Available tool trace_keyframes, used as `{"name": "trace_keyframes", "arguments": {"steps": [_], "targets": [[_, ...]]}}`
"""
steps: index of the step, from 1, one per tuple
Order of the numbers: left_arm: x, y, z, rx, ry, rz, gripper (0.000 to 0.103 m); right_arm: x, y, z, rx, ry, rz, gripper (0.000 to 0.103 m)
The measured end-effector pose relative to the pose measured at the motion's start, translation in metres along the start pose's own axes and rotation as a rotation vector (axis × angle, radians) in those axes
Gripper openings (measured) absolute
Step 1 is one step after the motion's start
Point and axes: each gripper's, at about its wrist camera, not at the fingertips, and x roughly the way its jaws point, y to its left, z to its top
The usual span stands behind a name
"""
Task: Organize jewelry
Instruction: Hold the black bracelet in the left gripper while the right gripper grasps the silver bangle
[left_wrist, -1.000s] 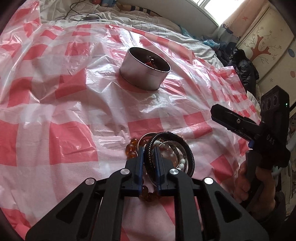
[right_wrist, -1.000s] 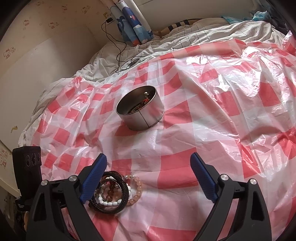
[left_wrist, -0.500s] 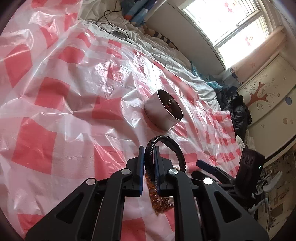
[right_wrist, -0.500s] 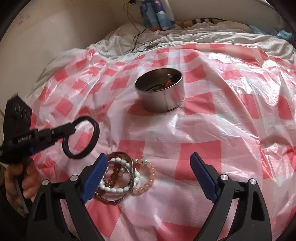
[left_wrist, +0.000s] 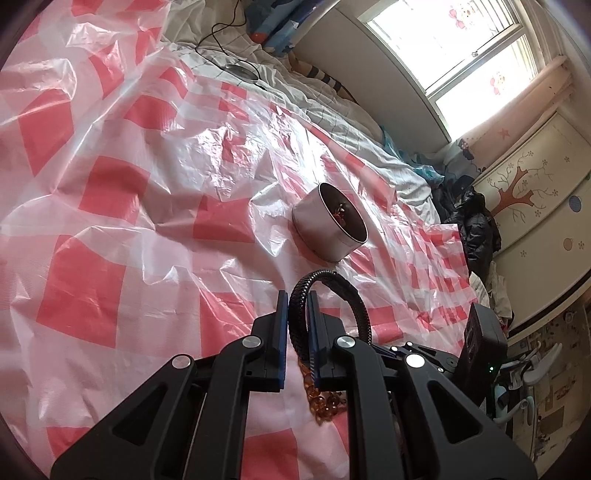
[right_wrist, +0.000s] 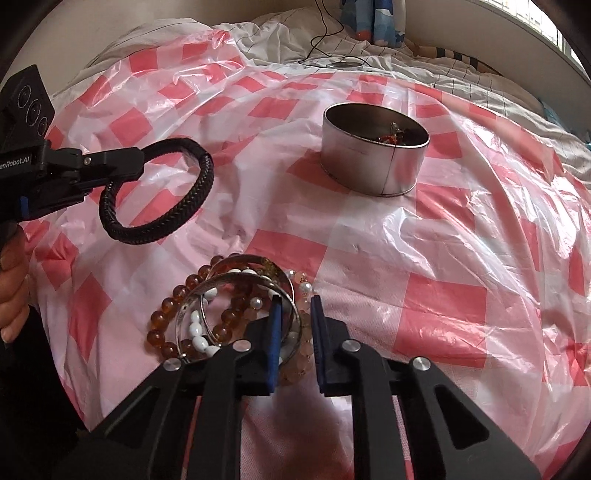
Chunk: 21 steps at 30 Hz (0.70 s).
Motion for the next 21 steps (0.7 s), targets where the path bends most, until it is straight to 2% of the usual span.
{"name": "trace_keyframes", "arguments": {"steps": [6, 12, 17, 21], "targets": [[0.0, 0.0, 0.001, 0.001, 0.0, 0.0, 0.009, -0.004, -0.001, 0.0, 0.005, -0.016, 0.001, 0.011], [0.0, 0.0, 0.0, 0.001, 0.001, 0.0, 0.009, -0.014, -0.013, 0.004, 0.087, -0.053, 0.075, 0.006], [0.001, 0.0, 0.0, 0.001, -0.001, 0.0, 0.009, -0.019, -0.01, 0.005, 0.081, -0.073, 0.074, 0.006], [0.001, 0.0, 0.0, 0.001, 0.0, 0.0, 0.009, -0.029, -0.024, 0.006, 0.163, -0.122, 0.145, 0.006]]}}
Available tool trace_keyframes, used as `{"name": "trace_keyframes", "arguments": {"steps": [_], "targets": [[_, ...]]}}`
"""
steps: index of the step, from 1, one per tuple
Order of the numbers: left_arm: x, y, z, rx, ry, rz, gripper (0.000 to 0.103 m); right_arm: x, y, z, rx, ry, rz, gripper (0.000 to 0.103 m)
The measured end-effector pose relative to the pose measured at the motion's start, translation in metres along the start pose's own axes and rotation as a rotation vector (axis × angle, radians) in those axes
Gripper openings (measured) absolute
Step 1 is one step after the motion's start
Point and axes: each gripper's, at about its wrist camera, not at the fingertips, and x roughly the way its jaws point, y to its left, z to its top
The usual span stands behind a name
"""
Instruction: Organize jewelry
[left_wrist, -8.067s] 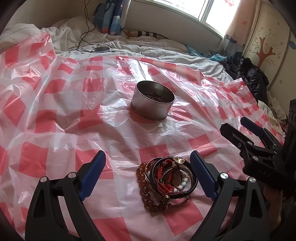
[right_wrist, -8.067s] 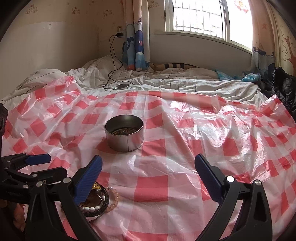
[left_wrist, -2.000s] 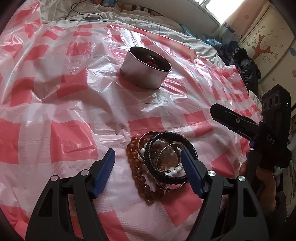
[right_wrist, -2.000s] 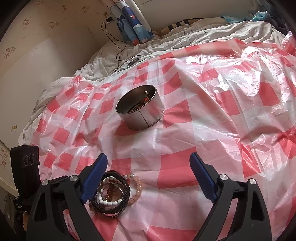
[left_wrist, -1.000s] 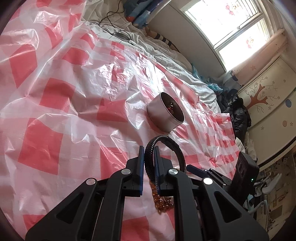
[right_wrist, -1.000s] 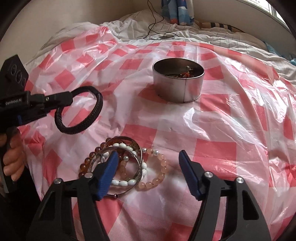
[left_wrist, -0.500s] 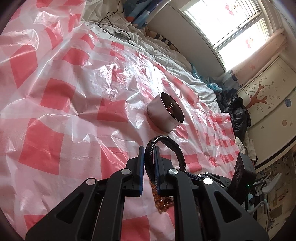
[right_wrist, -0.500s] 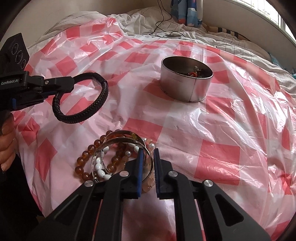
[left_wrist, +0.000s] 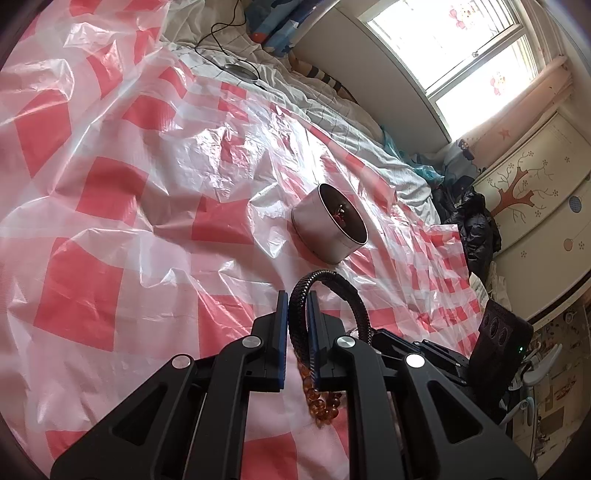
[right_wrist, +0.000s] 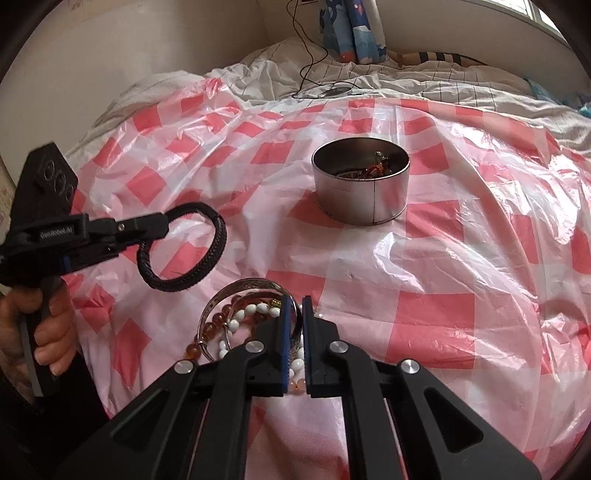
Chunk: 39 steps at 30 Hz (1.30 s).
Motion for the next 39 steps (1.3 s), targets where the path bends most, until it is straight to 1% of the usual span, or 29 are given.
{"name": "trace_keyframes", "arguments": {"steps": [3, 6, 15, 21, 26, 28, 31, 32, 34, 36, 38, 39], "targets": [[0.0, -0.001, 0.0, 0.001, 0.001, -0.003, 0.009, -0.01, -0.013, 0.004, 0.076, -0.042, 0.064, 0.006], [0.0, -0.002, 0.0, 0.002, 0.003, -0.003, 0.009, -0.014, -0.021, 0.006, 0.124, -0.06, 0.077, 0.007], [0.013, -0.011, -0.003, 0.018, 0.024, 0.003, 0.009, -0.023, -0.038, 0.008, 0.193, -0.1, 0.058, 0.007], [0.021, -0.006, -0.005, 0.03, 0.055, 0.06, 0.009, -0.022, -0.041, 0.008, 0.204, -0.097, 0.044, 0.007], [0.031, 0.001, -0.007, 0.023, 0.109, 0.09, 0.009, -0.019, -0.041, 0.007, 0.202, -0.09, 0.037, 0.007], [0.035, 0.0, -0.009, 0.033, 0.123, 0.114, 0.009, -0.019, -0.041, 0.007, 0.202, -0.091, 0.039, 0.007], [0.04, -0.001, -0.011, 0.046, 0.13, 0.144, 0.01, -0.019, -0.042, 0.007, 0.202, -0.091, 0.042, 0.007], [0.043, -0.001, -0.012, 0.049, 0.135, 0.149, 0.01, -0.02, -0.041, 0.007, 0.201, -0.092, 0.042, 0.007], [0.048, -0.001, -0.013, 0.059, 0.15, 0.172, 0.016, -0.021, -0.041, 0.007, 0.199, -0.093, 0.043, 0.007], [0.051, -0.002, -0.014, 0.073, 0.149, 0.197, 0.018, -0.021, -0.04, 0.007, 0.199, -0.093, 0.043, 0.007], [0.054, -0.003, -0.013, 0.085, 0.153, 0.203, 0.023, -0.021, -0.04, 0.007, 0.199, -0.091, 0.043, 0.007], [0.057, -0.004, -0.014, 0.092, 0.161, 0.205, 0.028, -0.021, -0.04, 0.007, 0.198, -0.089, 0.042, 0.007]]}}
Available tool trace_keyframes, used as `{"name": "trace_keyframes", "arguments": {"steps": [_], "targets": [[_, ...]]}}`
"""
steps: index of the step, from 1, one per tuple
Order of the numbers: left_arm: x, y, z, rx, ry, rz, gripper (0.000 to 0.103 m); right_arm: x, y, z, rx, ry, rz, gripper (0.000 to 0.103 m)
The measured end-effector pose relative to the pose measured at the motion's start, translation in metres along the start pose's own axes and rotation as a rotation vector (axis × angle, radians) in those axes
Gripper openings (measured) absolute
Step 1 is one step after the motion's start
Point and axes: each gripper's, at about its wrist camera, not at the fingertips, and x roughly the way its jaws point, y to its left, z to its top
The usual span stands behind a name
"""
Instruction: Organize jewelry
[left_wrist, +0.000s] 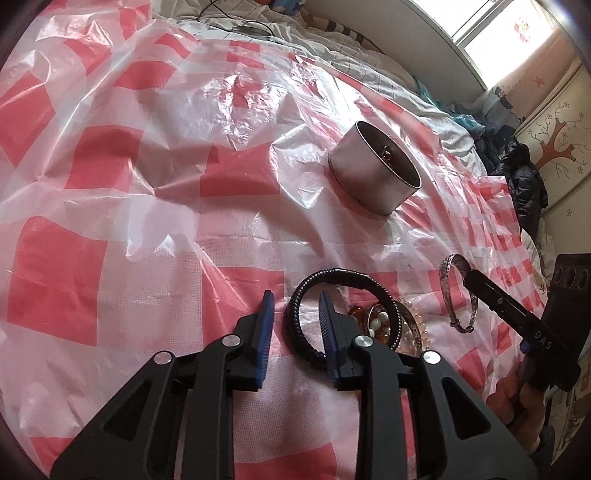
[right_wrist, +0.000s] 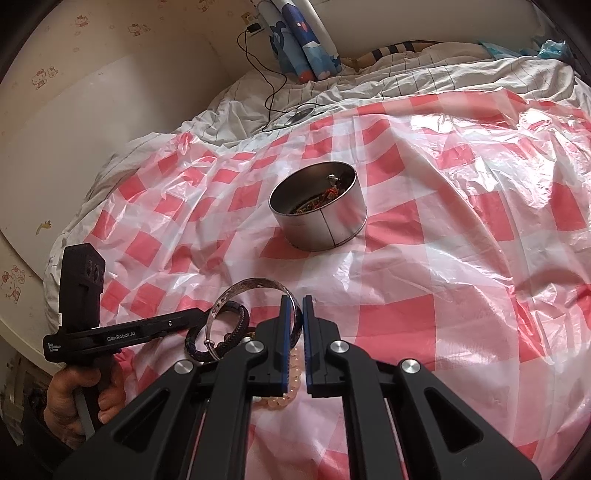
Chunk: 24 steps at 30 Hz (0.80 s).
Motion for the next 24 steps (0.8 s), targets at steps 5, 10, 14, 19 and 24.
{"name": "trace_keyframes", "arguments": {"steps": [5, 10, 14, 19, 24], "targets": [[0.008, -0.018, -0.004, 0.105, 0.0, 0.084, 0.028, 0.0, 0.001, 0.0, 0.0, 0.001, 0.0, 0.007], [-0.002, -0.025, -0.005, 0.158, -0.043, 0.096, 0.006, -0.001, 0.001, 0.0, 0.001, -0.003, 0.005, 0.007], [-0.019, -0.012, -0.001, 0.067, -0.089, -0.002, 0.006, -0.002, 0.0, 0.001, 0.004, -0.01, 0.01, 0.007], [-0.024, -0.003, 0.003, 0.011, -0.105, -0.056, 0.006, -0.002, -0.002, 0.003, 0.01, -0.014, 0.012, 0.007], [-0.021, -0.008, 0.002, 0.021, -0.102, -0.065, 0.006, -0.002, -0.002, 0.003, 0.007, -0.014, 0.01, 0.007]]}}
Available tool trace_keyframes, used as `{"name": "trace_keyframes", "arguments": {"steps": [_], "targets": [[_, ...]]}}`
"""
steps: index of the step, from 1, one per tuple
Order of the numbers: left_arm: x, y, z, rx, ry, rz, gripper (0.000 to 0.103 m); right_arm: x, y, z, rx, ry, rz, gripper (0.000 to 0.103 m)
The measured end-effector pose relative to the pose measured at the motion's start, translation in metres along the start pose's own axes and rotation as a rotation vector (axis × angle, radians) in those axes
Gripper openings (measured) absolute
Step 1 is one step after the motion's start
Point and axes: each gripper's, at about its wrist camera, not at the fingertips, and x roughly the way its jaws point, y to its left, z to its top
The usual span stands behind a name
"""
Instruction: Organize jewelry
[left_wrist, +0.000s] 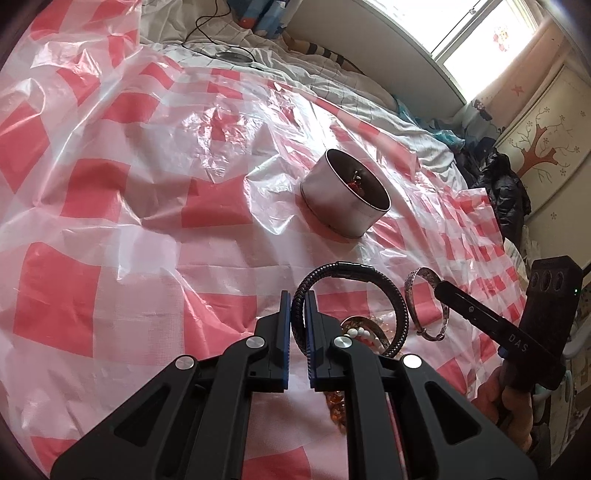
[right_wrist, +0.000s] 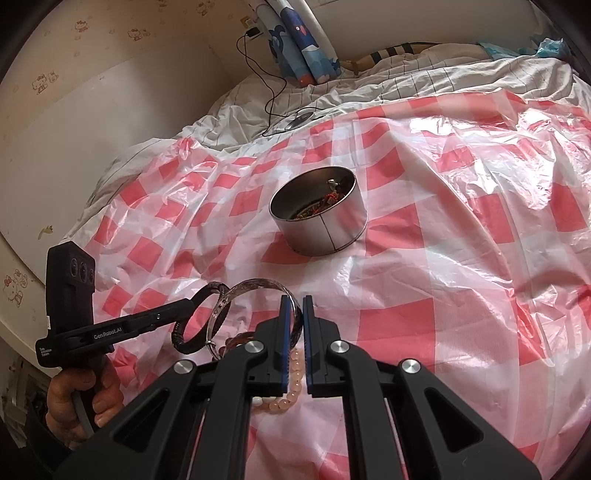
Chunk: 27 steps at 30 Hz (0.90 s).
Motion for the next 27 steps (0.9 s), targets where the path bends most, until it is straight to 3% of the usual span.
{"name": "trace_keyframes", "arguments": {"steps": [27], "targets": [[0.0057, -0.0097, -0.0009, 0.009, 0.004, -0.007, 0.006, 0.0012, 0.0009, 0.0013, -0.008, 0.002, 0.0, 0.007]]}}
